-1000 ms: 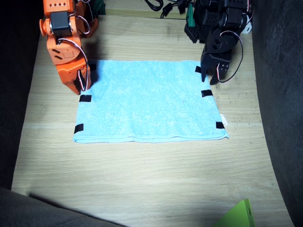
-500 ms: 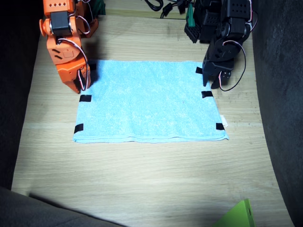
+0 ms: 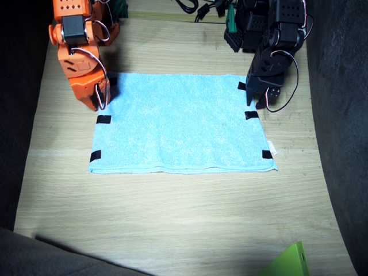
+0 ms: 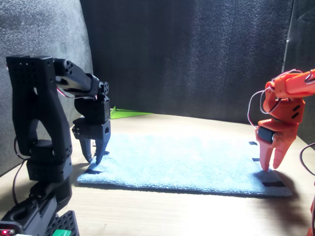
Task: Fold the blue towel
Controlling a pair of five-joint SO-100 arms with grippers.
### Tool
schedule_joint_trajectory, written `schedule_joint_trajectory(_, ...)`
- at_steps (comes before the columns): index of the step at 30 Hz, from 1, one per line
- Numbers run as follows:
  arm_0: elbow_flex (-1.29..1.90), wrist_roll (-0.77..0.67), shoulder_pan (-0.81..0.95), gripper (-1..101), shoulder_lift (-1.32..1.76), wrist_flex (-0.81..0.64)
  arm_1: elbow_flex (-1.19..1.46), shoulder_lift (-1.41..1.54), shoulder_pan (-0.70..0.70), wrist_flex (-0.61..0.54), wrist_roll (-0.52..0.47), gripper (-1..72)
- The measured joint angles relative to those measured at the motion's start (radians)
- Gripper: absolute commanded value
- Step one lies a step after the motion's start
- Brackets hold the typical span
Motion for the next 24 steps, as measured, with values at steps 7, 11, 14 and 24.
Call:
schedule_joint_trajectory(7,0.000,0.000,0.000,14,0.000,0.000,0.032,0.005,0.015,-0.017,0.000,17.7)
schedule_joint_trajectory(11,0.000,0.000,0.000,9,0.000,0.000,0.032,-0.017,0.025,-0.021,0.003,8.2)
schedule_joint_trajectory(14,0.000,0.000,0.000,3,0.000,0.000,0.029,-0.041,0.048,-0.028,0.012,0.1)
schedule_joint_trajectory(24,0.000,0.000,0.000,0,0.002,0.000,0.028,-0.052,0.044,-0.040,0.002,0.1)
